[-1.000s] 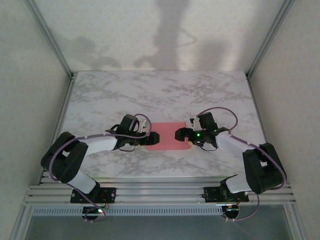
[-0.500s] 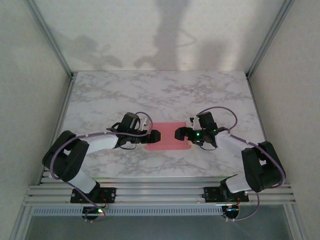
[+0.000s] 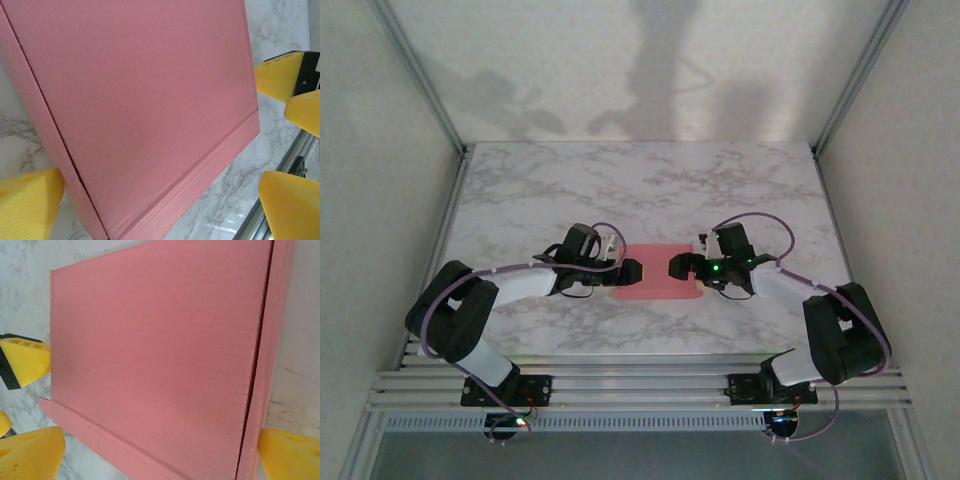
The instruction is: Fold the paper box
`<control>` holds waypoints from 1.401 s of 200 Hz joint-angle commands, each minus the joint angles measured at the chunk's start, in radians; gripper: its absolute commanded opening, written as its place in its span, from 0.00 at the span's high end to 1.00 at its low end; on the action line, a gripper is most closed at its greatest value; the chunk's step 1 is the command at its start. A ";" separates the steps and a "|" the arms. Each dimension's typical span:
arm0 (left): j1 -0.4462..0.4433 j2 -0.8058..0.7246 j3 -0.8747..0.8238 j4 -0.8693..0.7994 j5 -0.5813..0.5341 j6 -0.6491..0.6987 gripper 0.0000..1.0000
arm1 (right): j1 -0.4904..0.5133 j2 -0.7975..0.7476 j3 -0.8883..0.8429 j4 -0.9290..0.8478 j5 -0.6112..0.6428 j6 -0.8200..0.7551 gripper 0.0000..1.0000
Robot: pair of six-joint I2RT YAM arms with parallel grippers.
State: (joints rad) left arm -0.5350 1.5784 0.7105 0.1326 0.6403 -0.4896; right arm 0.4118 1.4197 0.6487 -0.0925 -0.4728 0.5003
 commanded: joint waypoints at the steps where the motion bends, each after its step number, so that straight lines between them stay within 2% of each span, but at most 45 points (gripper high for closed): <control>1: -0.005 -0.003 0.027 0.005 0.031 0.013 0.01 | -0.005 -0.005 0.016 0.018 -0.033 -0.017 0.01; 124: 0.020 -0.122 0.106 -0.067 0.088 -0.014 0.01 | -0.025 -0.148 0.113 -0.156 -0.037 0.007 0.01; 280: 0.046 -0.156 0.150 -0.115 0.098 -0.026 0.01 | -0.075 -0.152 0.223 -0.270 -0.059 0.074 0.01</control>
State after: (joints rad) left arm -0.4999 1.4460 0.8272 0.0200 0.7006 -0.5022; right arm 0.3466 1.2816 0.8303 -0.3359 -0.4992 0.5545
